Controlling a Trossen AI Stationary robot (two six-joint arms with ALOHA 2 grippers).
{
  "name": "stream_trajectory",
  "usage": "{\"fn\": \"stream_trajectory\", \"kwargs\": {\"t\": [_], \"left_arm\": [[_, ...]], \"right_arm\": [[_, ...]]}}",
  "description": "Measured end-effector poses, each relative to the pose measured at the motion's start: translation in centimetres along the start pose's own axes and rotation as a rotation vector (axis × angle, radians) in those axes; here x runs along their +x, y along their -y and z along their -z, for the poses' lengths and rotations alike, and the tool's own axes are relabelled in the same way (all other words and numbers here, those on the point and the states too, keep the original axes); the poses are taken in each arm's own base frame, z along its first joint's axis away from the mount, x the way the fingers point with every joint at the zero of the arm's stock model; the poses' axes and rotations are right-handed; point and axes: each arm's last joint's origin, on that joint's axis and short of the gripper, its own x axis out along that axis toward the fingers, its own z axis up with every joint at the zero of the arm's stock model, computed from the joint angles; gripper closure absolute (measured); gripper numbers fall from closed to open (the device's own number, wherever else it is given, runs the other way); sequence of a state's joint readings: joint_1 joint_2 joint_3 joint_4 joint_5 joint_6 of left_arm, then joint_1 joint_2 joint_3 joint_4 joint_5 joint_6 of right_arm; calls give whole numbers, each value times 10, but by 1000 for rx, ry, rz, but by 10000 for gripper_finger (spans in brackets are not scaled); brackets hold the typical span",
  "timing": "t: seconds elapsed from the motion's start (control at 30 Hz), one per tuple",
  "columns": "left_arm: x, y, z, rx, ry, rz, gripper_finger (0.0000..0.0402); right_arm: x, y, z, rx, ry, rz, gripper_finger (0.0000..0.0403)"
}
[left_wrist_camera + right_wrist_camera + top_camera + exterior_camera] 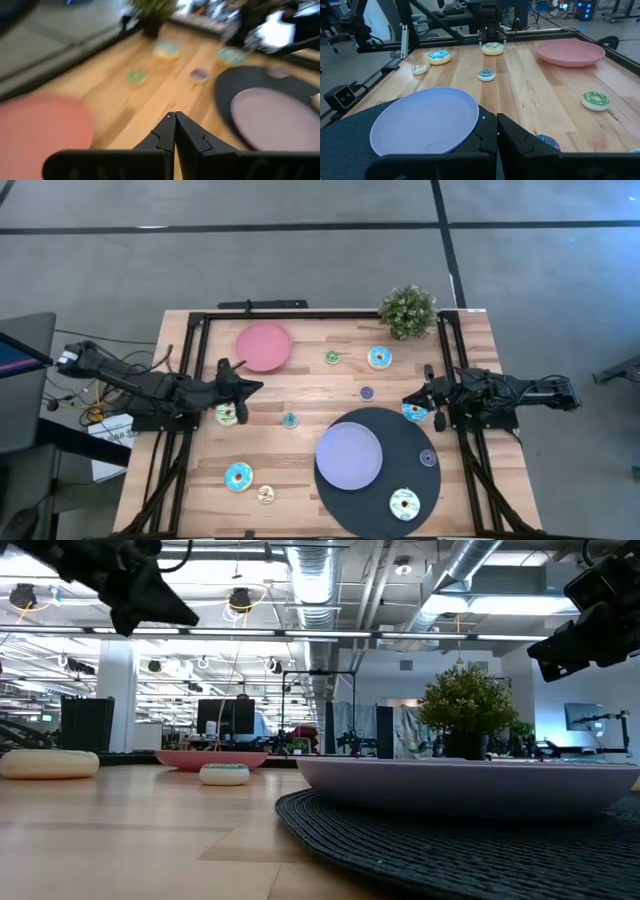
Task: Pick & Place donuts
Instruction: Put the large light blue donut on the pink plate
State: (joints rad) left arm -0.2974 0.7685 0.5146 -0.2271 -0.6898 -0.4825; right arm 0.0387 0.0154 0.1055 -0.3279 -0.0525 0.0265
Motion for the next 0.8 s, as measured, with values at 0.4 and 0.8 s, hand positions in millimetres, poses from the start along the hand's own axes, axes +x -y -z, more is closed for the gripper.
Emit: {"fn": "stream_trajectory", "kwargs": {"t": [0.4,0.8], "left_arm": [[-13,24,-37,-29,-687,-332,401],[0,4,0,-113,-953,-394,315]], "right_arm": [[0,0,0,0,0,0,403],[0,0,0,0,1,0,403]]}}
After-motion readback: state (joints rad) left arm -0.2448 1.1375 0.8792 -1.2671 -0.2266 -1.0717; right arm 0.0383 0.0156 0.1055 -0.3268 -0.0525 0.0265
